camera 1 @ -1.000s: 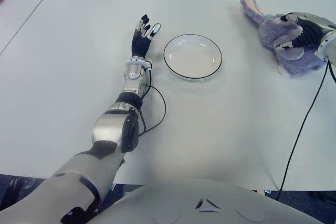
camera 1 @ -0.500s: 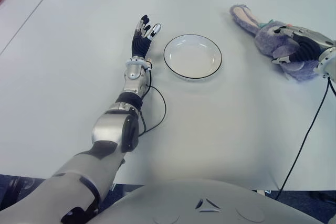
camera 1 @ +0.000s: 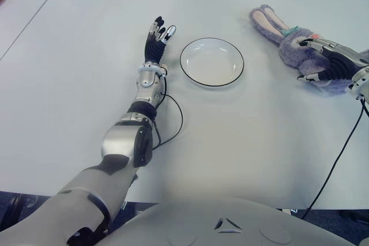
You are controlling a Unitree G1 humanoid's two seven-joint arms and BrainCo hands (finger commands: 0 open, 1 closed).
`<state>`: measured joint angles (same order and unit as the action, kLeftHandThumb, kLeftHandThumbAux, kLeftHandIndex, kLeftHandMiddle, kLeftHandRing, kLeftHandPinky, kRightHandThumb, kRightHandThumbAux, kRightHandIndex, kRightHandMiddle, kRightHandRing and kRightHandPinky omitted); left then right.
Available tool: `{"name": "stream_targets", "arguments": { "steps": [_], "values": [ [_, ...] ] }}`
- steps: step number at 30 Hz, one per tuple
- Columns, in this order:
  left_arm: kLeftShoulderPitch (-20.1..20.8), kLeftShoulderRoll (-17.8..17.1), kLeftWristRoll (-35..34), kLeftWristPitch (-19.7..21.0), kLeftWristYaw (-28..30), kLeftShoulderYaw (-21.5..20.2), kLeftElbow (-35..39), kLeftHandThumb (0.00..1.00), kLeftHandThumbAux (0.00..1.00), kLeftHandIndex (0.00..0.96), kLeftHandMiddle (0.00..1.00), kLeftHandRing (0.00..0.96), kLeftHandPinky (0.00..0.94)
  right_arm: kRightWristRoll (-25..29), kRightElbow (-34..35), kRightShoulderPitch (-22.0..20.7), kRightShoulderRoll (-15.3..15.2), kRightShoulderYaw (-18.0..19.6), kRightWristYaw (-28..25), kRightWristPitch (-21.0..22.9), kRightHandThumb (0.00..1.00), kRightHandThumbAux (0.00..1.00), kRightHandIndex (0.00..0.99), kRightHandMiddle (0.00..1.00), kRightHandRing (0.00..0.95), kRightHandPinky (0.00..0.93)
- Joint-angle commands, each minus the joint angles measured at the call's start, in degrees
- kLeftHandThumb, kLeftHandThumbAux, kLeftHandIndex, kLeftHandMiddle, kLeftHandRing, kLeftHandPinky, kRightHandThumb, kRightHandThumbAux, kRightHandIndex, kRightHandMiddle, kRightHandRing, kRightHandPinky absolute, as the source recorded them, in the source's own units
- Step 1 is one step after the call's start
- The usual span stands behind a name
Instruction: Put the doll into the plate.
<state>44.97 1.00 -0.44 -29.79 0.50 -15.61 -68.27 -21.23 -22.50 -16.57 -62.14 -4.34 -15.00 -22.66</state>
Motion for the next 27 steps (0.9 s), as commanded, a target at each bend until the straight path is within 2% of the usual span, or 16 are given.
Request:
{"name": "stream_targets", "arguments": {
  "steps": [1, 13, 18, 21, 24, 27],
  "values": [
    [-14.4, 2.4, -1.9, 9.3, 1.4, -2.0, -9.3, 0.000, 0.484, 0.000, 0.000, 0.000, 0.016, -0.6, -0.8, 10.3, 0.9, -2.2, -3.3, -2.1, 0.138, 0.610, 0.000, 0.000, 0.000, 0.109],
    [-14.0, 2.1, -1.3, 9.6, 0.9, -2.2, -9.3, 0.000, 0.477, 0.000, 0.000, 0.000, 0.010, -0.6, 2.2, 15.3, 3.9, -1.2, -0.4, -2.1, 0.142, 0.613, 0.000, 0.000, 0.000, 0.123],
    [-14.2, 1.7, -0.9, 9.7, 0.8, -2.2, -9.4, 0.000, 0.478, 0.000, 0.000, 0.000, 0.003, -1.7, 2.6, 16.3, 8.6, -3.4, 2.1, -0.9, 0.154, 0.610, 0.000, 0.000, 0.000, 0.136],
    [-14.2, 1.6, -0.2, 9.6, 0.5, -1.5, -9.4, 0.000, 0.476, 0.000, 0.000, 0.000, 0.001, -2.6, 3.6, 14.8, 13.2, -5.7, 3.6, -0.2, 0.179, 0.613, 0.000, 0.000, 0.000, 0.116],
    [-14.3, 1.6, 0.0, 9.5, 0.5, -1.4, -9.4, 0.000, 0.474, 0.000, 0.000, 0.000, 0.001, -3.0, 5.9, 14.2, 15.1, -6.5, 4.0, 0.2, 0.189, 0.612, 0.001, 0.000, 0.000, 0.106],
    [-14.3, 1.5, 0.0, 9.5, 0.7, -1.3, -9.4, 0.000, 0.473, 0.000, 0.000, 0.000, 0.005, -2.6, 10.9, 13.1, 17.1, -7.6, 2.9, 1.2, 0.167, 0.603, 0.001, 0.000, 0.000, 0.091]
  ]
}}
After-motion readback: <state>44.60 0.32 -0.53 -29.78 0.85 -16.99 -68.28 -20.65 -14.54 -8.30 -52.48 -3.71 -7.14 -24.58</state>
